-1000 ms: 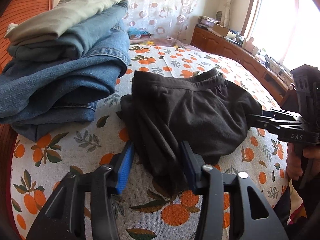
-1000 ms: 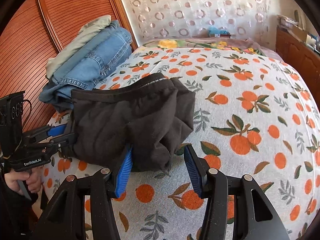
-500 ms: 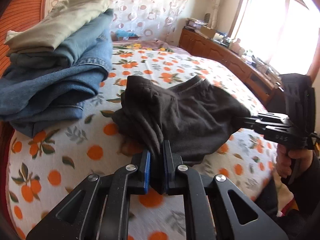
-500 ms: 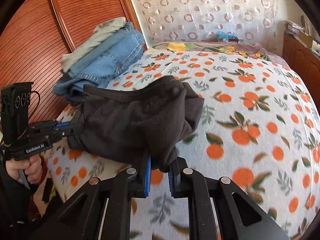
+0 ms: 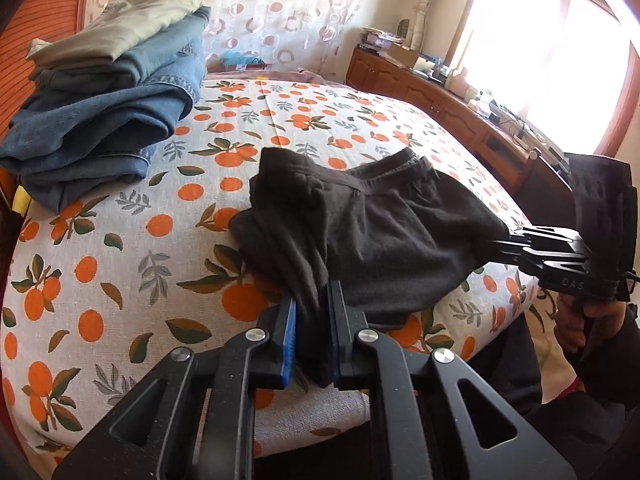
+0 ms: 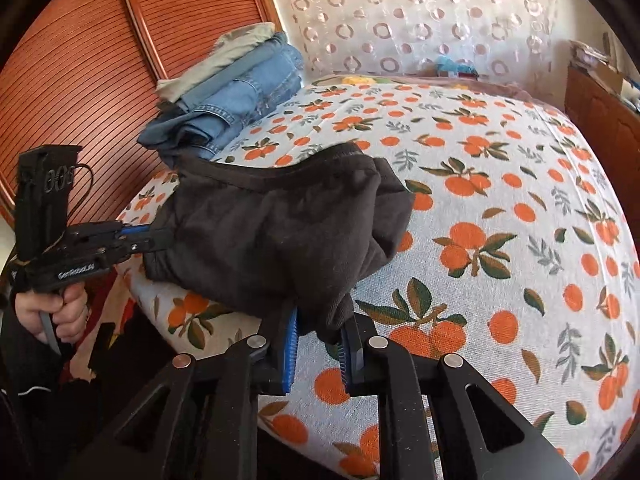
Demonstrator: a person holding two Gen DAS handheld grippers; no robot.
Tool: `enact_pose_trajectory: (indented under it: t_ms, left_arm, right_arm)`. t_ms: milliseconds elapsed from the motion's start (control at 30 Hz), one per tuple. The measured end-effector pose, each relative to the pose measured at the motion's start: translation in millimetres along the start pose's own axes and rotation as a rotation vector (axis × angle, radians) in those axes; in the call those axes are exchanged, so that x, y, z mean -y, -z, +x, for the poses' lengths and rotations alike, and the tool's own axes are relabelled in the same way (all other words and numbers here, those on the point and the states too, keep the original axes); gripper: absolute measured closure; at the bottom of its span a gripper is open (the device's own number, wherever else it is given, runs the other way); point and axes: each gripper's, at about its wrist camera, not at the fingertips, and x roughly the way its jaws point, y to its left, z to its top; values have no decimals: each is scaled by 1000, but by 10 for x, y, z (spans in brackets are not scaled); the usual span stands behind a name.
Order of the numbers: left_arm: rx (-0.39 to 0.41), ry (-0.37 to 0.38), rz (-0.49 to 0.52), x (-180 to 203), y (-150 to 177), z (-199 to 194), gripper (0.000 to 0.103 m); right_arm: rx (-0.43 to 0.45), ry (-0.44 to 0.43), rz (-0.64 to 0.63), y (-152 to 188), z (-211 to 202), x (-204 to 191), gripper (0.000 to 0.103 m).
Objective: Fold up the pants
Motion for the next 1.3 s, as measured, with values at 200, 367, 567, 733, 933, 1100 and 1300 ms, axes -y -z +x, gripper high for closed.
enact_pose_trajectory:
  t_ms: [200, 367, 567, 733, 933, 1100, 1300]
  left_arm:
    - [48, -31, 5, -58, -114, -122, 70]
    - [72, -52, 16, -94, -283, -116, 67]
    - [44, -78, 54, -99, -463, 121, 66]
    - [2, -99, 58, -182, -518, 360, 66]
    - [-20, -103, 41, -262, -527, 495, 66]
    - [-26, -103, 33, -291, -519, 504, 64]
    - [-18, -103, 13, -327, -476, 450, 59]
  right_arm:
    - [44, 39, -25, -83, -189, -46, 77]
    - [72, 61, -49, -250, -198, -81, 69]
    - [90, 73, -78, -388, -238, -161, 68]
    - [79, 98, -85, -399, -191, -119, 65]
    - [19, 119, -77, -561, 280, 2, 63]
    - [-14, 122, -44, -663, 572, 81, 63]
    - [-17, 136, -40, -682, 645, 124, 52]
